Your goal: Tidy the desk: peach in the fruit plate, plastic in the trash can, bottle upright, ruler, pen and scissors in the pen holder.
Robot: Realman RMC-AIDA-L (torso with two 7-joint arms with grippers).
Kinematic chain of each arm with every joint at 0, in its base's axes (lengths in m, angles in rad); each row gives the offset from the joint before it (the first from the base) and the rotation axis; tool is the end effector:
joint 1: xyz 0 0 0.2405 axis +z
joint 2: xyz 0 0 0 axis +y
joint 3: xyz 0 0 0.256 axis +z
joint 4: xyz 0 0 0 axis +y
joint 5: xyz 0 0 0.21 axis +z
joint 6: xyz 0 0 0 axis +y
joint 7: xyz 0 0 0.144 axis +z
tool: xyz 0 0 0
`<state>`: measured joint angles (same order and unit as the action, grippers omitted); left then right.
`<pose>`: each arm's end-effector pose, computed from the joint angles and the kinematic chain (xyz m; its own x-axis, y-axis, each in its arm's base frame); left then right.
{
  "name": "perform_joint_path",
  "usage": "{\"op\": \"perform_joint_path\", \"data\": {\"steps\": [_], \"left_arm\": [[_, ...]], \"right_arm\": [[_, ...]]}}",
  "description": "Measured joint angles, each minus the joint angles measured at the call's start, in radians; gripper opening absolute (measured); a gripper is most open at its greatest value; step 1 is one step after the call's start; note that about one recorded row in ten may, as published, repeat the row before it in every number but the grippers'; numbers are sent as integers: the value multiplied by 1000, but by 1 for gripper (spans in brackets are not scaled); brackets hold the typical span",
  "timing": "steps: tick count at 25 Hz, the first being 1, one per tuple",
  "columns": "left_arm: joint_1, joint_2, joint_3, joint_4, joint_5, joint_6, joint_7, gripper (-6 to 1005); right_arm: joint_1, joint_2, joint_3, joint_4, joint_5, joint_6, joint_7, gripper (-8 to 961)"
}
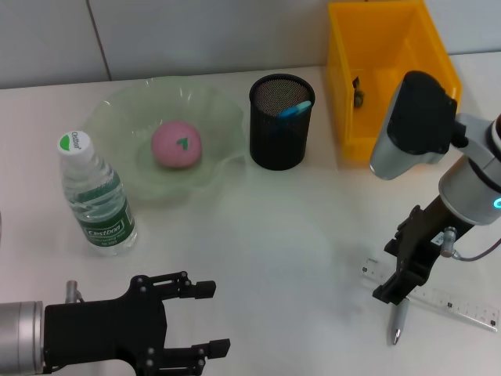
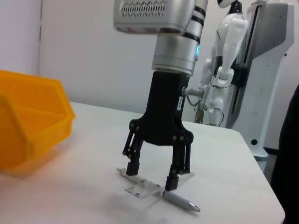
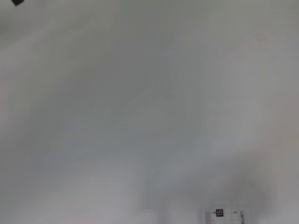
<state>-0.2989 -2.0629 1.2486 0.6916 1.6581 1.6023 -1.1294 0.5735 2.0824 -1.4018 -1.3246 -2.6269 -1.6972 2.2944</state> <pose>-0.2643 0.2494 -0.0450 0.8532 0.1780 0.4903 0.2018 -0.9794 0.0044 0.2026 0.3277 -0.0044 0.7679 -0.4751 0.4297 -0.3963 -0.8793 -0.2640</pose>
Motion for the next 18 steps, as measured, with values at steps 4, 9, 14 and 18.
{"op": "perform_joint_path", "data": {"steps": [4, 9, 14, 18], "left_arm": [[-1, -1, 0, -1, -3, 4, 0, 756], [-4, -2, 0, -1, -4, 4, -3, 756], [-3, -1, 0, -1, -4, 7, -7, 756], [-1, -2, 0, -1, -4, 7, -8, 756]], "right_arm": [[-2, 1, -33, 21, -5, 34, -1, 788], [-2, 1, -62, 33, -8, 66, -1, 787], [0, 1, -66, 47, -8, 87, -1, 785], [1, 1, -82, 51, -9, 101, -1, 784]]}}
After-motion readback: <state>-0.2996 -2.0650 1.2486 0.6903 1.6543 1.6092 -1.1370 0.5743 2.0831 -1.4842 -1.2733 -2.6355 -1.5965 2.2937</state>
